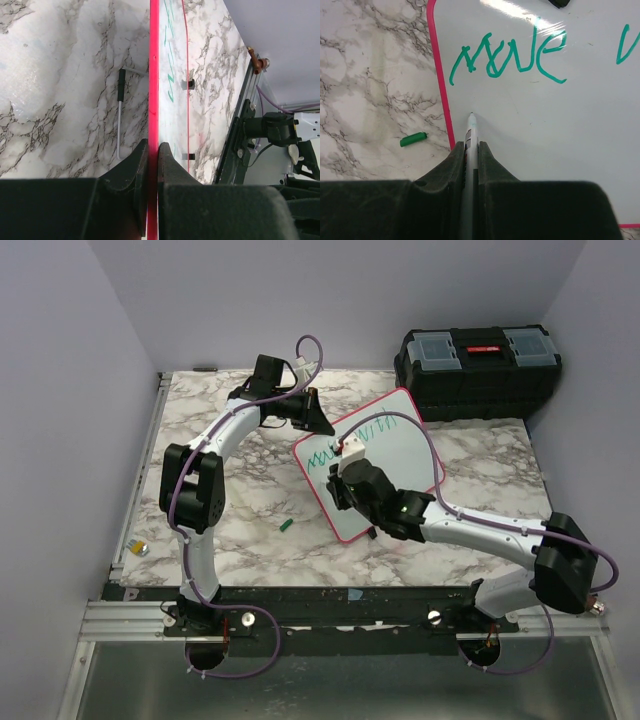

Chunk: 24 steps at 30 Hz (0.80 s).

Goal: Write a sentence on the whiteboard

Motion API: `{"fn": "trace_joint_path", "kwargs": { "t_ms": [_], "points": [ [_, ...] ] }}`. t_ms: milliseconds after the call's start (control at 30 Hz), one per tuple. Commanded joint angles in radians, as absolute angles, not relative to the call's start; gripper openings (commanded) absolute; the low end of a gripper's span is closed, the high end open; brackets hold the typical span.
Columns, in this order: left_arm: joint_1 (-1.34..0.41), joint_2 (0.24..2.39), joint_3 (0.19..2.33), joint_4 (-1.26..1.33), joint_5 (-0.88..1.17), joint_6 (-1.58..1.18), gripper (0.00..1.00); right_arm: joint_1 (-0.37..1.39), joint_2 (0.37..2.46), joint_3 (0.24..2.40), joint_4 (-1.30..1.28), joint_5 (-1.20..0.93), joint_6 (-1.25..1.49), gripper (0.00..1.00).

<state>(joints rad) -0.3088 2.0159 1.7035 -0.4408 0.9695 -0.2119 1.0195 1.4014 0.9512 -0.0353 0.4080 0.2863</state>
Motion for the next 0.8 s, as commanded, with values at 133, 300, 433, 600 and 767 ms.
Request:
{"fn": "trace_joint_path", "kwargs": {
  "t_ms": [133, 300, 433, 600, 767],
  "points": [
    [-0.313, 2.008, 1.677, -0.406, 0.89, -0.126, 0.0, 1.022, 1.445, 0.994, -0.017, 0.448, 0.279, 0.01],
    [-0.313, 2.01, 1.676, -0.402, 0.89, -0.126, 0.0, 1.022, 1.451, 0.982, -0.033, 0.442, 0.293, 0.01],
    [-0.313, 2.011, 1.676, -0.402, 0.889, -0.126, 0.0, 1.022, 1.442, 0.964, -0.049, 0.436, 0.31, 0.01],
    [-0.311, 2.011, 1.677, -0.406, 0.889, -0.127, 0.0, 1.022, 1.416, 0.938, -0.086, 0.431, 0.329, 0.01],
    [-0.311, 2.001, 1.671, -0.403, 0.892, -0.127, 0.0, 1.023, 1.374, 0.903, -0.137, 0.391, 0.358, 0.01]
  ]
}}
